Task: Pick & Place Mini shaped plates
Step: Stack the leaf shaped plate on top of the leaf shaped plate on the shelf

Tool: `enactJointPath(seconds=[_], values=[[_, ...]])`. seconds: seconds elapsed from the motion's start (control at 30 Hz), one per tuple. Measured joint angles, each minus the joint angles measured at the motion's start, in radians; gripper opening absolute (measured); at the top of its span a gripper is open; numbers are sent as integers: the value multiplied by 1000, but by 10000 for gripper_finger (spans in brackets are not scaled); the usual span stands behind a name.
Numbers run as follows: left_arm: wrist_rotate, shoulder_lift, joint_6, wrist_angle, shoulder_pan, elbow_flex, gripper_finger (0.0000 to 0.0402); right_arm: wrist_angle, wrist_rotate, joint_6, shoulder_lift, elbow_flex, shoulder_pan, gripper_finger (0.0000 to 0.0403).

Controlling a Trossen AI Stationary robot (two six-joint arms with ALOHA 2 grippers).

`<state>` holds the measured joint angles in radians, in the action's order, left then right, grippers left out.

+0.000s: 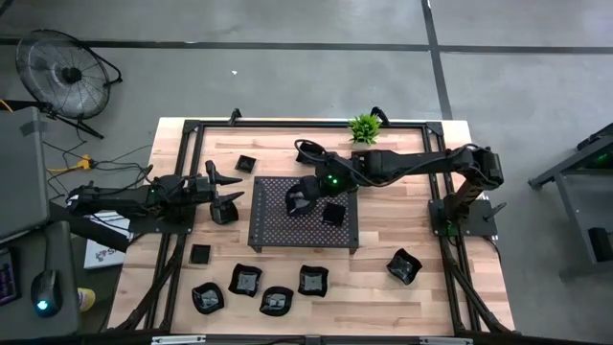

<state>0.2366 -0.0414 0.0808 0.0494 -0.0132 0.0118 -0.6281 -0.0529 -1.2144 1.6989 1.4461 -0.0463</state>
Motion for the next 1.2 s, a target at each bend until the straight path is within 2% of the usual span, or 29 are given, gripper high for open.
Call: enactJointPath(seconds=[1.2], values=[[0,0,0,0,0,0,176,-27,-11,69,-32,0,8,114]])
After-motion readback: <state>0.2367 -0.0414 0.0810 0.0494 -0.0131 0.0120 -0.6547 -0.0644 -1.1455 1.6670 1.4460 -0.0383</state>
